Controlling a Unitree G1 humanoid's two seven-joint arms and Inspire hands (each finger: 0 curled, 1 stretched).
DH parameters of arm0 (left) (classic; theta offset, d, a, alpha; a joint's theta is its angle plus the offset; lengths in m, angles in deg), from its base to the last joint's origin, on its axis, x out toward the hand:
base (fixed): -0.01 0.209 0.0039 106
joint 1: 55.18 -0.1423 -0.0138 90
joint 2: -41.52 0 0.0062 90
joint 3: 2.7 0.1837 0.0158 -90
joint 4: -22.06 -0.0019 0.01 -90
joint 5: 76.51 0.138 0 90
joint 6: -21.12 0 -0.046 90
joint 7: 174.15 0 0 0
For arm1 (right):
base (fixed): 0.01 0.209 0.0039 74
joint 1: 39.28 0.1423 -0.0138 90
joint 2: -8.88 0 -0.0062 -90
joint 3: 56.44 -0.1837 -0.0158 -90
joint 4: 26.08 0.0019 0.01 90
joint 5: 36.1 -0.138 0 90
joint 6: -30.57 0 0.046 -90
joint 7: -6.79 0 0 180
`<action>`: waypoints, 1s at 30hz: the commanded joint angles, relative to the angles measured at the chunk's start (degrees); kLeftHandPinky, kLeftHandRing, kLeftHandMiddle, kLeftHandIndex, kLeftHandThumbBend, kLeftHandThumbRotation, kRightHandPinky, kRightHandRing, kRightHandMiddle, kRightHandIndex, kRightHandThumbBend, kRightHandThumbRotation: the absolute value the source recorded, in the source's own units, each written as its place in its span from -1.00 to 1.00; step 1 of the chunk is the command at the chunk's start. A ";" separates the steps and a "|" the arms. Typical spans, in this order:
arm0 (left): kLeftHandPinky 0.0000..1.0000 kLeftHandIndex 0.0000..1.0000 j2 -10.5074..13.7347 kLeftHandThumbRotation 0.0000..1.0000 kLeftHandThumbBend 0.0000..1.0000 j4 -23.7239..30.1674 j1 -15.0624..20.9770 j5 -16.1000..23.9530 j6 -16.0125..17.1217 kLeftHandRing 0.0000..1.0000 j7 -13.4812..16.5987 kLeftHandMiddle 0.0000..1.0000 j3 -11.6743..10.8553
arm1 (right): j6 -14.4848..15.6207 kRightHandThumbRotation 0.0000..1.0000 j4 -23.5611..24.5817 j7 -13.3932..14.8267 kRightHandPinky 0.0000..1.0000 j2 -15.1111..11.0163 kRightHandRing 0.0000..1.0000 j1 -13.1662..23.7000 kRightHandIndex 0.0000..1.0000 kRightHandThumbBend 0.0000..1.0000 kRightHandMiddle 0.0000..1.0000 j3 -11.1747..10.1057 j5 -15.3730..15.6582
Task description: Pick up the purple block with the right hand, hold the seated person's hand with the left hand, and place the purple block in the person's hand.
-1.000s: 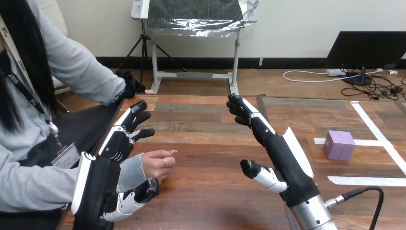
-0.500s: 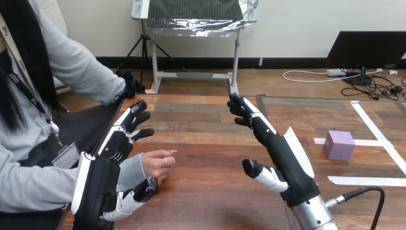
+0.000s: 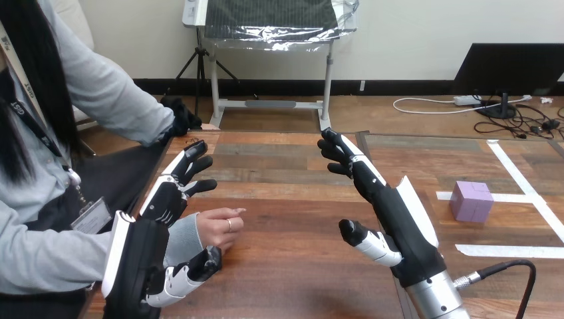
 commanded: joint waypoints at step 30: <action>0.51 0.76 -0.49 0.57 1.00 -0.76 3.58 1.66 0.52 0.74 1.92 0.81 -0.37 | 2.16 0.91 1.64 7.38 0.55 -5.01 0.70 5.89 0.79 0.88 0.76 -4.06 5.66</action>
